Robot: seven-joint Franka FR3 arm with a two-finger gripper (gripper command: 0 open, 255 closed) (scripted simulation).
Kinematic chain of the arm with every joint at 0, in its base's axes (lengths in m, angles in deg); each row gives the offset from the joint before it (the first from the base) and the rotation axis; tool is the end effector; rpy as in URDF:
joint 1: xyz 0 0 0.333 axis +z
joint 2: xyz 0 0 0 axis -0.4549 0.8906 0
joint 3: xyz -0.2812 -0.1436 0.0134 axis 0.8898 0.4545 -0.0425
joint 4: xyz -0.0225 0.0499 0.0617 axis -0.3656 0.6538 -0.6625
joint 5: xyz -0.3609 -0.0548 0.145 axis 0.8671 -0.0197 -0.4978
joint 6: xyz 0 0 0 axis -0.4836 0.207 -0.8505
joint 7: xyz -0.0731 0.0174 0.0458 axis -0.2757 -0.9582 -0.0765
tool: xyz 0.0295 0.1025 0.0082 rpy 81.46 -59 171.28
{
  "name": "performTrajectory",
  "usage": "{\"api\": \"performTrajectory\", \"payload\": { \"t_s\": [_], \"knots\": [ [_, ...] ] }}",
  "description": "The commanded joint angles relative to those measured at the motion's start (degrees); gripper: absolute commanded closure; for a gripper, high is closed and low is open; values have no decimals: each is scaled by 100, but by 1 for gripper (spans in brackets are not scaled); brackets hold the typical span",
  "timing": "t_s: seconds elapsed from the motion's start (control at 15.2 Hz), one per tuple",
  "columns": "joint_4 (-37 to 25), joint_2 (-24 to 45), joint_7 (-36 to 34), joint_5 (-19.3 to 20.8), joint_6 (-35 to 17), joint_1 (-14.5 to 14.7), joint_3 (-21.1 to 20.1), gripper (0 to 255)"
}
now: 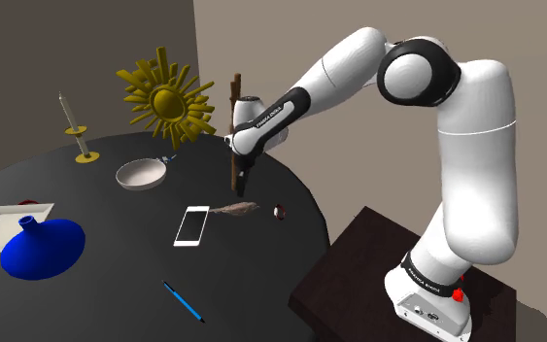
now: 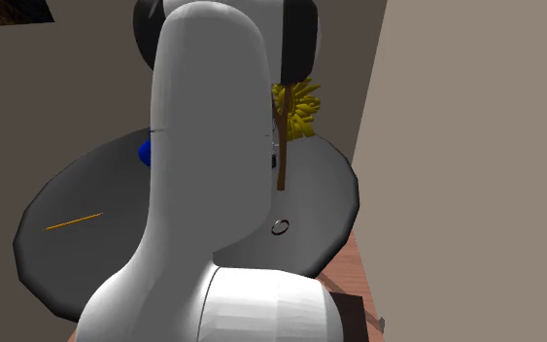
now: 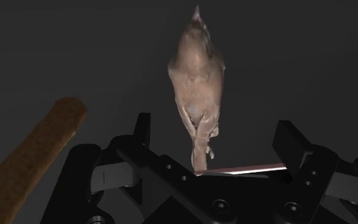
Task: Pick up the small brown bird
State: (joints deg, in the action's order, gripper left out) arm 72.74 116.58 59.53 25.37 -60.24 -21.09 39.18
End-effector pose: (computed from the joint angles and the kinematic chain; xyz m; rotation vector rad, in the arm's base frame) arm 0.6156 0.0893 0.2199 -2.9222 -0.9792 -0.0078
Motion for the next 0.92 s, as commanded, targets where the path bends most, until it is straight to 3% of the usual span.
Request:
{"api": "performTrajectory", "payload": {
  "t_s": [0.0, 0.2, 0.86],
  "knots": [
    [-297, 443, 124, 11, -72, 5, -49, 0],
    [-850, 1091, 252, 56, -57, 50, -116, 0],
    [-1057, 1629, 283, 67, -378, 65, -112, 0]
  ]
}}
